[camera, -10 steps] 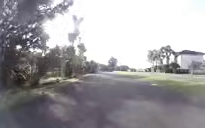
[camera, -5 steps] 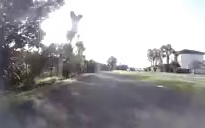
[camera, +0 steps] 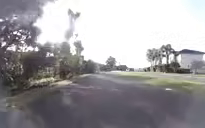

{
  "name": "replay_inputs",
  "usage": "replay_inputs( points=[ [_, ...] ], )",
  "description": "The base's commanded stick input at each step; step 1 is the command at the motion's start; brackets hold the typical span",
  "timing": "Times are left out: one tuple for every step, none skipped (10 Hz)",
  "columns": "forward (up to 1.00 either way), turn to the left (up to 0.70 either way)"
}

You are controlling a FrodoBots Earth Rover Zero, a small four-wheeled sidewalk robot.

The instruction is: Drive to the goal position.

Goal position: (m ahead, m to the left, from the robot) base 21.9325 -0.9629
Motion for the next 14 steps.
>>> replay_inputs(
  points=[
    [1.0,0.0],
    [1.0,0.0],
    [1.0,0.0],
    [1.0,0.0],
    [1.0,0.0],
    [1.0,0.0],
    [1.0,0.0],
    [1.0,0.0],
    [1.0,0.0],
    [1.0,0.0],
    [1.0,0.0],
    [1.0,0.0],
    [1.0,0.0],
    [1.0,0.0]
  ],
)
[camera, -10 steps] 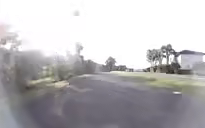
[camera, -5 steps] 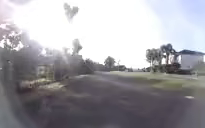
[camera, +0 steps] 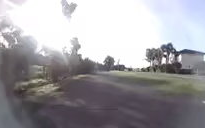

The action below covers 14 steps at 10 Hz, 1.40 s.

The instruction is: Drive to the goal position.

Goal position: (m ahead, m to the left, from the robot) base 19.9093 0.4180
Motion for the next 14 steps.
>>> replay_inputs(
  points=[
    [1.0,0.0],
    [1.0,0.07],
    [1.0,0.24],
    [1.0,0.12],
    [1.0,0.0],
    [1.0,0.0],
    [1.0,0.0],
    [1.0,0.0],
    [1.0,0.0],
    [1.0,0.0],
    [1.0,0.0],
    [1.0,0.0],
    [1.0,0.0],
    [1.0,0.0]
  ],
)
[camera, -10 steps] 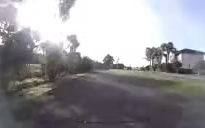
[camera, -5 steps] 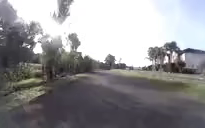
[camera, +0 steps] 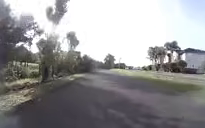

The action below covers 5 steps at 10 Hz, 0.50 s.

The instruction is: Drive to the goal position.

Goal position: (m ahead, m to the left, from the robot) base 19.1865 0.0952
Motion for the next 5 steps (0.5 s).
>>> replay_inputs(
  points=[
    [1.0,0.0],
    [1.0,0.0],
    [1.0,0.0],
    [1.0,0.0],
    [1.0,0.0]
  ],
)
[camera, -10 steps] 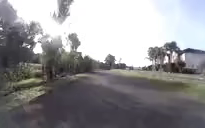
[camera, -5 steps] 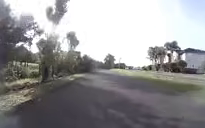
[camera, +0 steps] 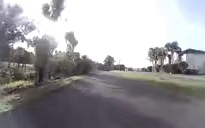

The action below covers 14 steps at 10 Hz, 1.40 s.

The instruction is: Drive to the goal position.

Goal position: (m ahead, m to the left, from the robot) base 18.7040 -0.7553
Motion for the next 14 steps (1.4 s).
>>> replay_inputs(
  points=[
    [1.0,0.0],
    [1.0,0.18],
    [1.0,0.27],
    [1.0,0.27],
    [1.0,0.17],
    [1.0,0.06],
    [1.0,0.0],
    [1.0,0.0],
    [1.0,0.0],
    [1.0,0.0],
    [1.0,0.0],
    [1.0,0.0],
    [1.0,0.0],
    [1.0,0.0]
  ],
)
